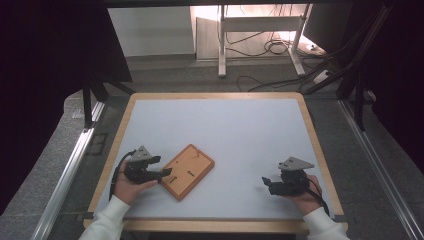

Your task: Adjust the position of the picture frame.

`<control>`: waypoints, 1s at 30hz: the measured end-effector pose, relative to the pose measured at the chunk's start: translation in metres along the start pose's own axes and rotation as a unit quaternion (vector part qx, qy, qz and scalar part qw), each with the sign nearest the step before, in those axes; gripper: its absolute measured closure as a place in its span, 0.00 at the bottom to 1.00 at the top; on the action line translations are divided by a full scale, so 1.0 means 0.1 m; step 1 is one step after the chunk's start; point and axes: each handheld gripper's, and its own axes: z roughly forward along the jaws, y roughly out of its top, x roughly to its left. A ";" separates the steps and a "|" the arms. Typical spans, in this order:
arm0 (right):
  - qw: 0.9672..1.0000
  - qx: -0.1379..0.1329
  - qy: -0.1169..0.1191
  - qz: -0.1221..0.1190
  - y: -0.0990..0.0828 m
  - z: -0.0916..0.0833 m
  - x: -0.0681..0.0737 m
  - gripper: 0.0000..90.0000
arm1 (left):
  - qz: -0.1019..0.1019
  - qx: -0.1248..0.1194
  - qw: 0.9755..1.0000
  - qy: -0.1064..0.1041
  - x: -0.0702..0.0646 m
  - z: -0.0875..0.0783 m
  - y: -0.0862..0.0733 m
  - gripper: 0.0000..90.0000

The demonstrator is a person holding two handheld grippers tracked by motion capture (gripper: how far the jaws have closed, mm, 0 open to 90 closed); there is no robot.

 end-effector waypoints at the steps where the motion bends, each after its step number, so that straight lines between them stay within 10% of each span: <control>1: 1.000 -0.002 0.001 0.000 0.00 0.01 0.00 0.20 | -0.001 0.000 1.000 0.000 0.00 0.00 0.00 0.34; 13: 0.999 -0.018 0.028 -0.019 0.14 0.06 0.16 0.26 | 0.000 -0.002 1.000 0.001 -0.01 0.00 0.00 0.34; 30: 0.993 -0.018 0.098 -0.064 0.71 0.73 0.80 0.43 | 0.002 -0.002 1.000 -0.004 -0.02 0.01 0.00 0.34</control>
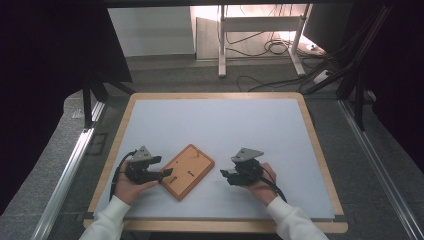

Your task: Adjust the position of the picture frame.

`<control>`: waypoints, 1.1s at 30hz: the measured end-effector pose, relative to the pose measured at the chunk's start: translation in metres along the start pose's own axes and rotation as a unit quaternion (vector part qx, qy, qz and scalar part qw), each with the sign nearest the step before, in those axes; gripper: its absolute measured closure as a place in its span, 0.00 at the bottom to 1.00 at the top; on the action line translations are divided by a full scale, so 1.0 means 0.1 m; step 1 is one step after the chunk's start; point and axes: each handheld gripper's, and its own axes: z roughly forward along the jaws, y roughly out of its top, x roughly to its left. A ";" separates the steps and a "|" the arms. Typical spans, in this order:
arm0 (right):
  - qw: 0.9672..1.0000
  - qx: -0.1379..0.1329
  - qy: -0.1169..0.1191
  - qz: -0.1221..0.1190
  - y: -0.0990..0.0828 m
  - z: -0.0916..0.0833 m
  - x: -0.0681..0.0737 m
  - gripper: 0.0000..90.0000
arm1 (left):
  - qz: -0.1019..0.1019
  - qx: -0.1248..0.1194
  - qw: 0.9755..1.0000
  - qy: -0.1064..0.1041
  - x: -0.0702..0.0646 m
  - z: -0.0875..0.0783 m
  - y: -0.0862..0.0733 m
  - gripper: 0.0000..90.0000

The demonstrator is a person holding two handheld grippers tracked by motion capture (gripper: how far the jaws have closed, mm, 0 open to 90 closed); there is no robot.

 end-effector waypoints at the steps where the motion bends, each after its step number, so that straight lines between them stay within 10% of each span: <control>1: 1.000 0.000 0.002 -0.001 0.03 0.05 0.03 0.44 | 0.000 0.000 1.000 0.000 0.00 0.00 0.00 0.34; 22: 1.000 -0.005 0.018 0.003 0.52 0.80 0.20 0.69 | 0.004 0.000 1.000 -0.003 0.01 0.00 0.00 0.33; 33: 1.000 -0.022 0.020 0.007 0.56 0.88 0.16 0.95 | 0.005 0.001 1.000 -0.003 0.01 0.00 -0.01 0.33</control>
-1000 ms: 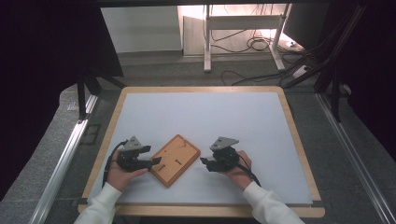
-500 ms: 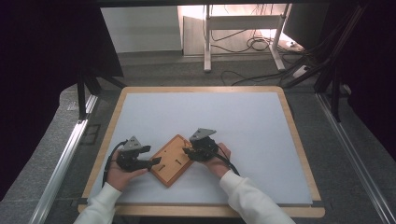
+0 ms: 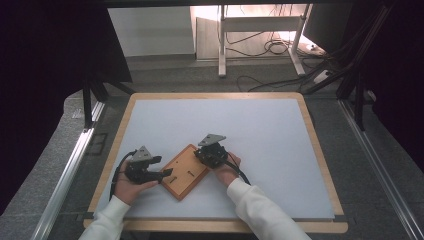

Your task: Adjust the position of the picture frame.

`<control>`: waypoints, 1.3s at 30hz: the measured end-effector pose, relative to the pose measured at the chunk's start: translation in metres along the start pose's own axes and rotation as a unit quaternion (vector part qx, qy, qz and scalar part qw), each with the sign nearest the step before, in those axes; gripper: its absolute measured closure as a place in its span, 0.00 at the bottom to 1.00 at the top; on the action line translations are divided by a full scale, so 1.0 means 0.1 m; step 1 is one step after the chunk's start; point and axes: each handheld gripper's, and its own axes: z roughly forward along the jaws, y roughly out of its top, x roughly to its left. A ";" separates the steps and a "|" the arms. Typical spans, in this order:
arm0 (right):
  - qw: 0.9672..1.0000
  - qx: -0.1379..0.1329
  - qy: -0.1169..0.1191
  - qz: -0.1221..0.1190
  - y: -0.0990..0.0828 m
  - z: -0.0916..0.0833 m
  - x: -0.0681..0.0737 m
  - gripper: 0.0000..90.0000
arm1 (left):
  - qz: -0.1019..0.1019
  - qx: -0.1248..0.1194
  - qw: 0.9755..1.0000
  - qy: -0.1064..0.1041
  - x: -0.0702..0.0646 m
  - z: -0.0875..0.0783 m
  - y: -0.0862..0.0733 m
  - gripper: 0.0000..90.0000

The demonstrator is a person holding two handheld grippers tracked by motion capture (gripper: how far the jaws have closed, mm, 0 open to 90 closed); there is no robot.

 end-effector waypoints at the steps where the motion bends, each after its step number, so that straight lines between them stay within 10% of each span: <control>1: 1.000 0.000 -0.002 -0.007 -0.01 -0.01 0.00 0.95 | 0.000 0.000 1.000 0.000 0.00 0.00 0.00 0.33; 15: 1.000 -0.004 -0.004 -0.010 -0.23 -0.50 -0.20 0.95 | 0.006 0.003 1.000 0.000 -0.03 0.02 0.01 0.33; 27: 1.000 0.002 -0.010 0.008 -0.34 -0.50 -0.30 0.93 | 0.007 0.004 1.000 0.001 -0.04 0.03 0.01 0.33; 30: 1.000 -0.006 -0.024 0.019 -0.35 -0.58 -0.32 0.67 | 0.006 0.004 1.000 0.001 -0.03 0.03 0.01 0.33; 39: 0.998 -0.024 -0.034 0.050 -0.72 -1.32 -0.42 0.49 | 0.001 0.000 1.000 0.009 0.08 0.08 0.08 0.53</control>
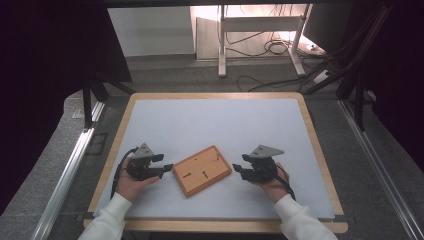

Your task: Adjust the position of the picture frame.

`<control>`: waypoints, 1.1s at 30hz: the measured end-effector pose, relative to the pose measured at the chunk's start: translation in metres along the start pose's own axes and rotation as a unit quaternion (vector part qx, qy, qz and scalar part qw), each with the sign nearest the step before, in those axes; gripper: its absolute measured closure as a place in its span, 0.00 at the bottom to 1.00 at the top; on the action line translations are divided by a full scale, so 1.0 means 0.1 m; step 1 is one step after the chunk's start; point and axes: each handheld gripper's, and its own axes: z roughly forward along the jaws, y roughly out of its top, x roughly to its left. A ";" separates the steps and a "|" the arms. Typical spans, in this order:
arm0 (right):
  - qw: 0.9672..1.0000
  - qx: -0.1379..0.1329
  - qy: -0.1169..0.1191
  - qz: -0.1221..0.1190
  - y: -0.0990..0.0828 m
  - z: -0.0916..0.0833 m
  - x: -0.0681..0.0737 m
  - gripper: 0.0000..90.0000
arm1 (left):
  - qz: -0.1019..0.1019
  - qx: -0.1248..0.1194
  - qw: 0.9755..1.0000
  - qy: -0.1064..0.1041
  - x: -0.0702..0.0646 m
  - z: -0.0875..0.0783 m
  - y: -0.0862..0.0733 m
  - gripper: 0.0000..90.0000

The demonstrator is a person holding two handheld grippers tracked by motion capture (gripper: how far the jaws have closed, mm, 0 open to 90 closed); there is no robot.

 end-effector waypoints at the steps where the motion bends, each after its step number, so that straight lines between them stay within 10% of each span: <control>1: 1.000 0.000 -0.004 0.003 -0.05 -0.06 -0.02 0.48 | 0.001 0.003 1.000 0.001 0.01 0.01 0.01 0.59; 4: 1.000 0.006 -0.021 0.020 -0.23 -0.25 -0.10 0.43 | 0.006 0.015 1.000 0.001 0.04 0.05 0.05 0.82; 11: 0.999 0.010 -0.026 0.034 -0.38 -0.39 -0.17 0.39 | 0.012 0.034 0.999 -0.013 0.07 0.18 0.12 0.97; 33: 0.999 0.011 -0.032 0.025 -0.37 -0.41 -0.20 0.36 | 0.025 0.055 0.998 -0.020 0.01 0.23 0.06 1.00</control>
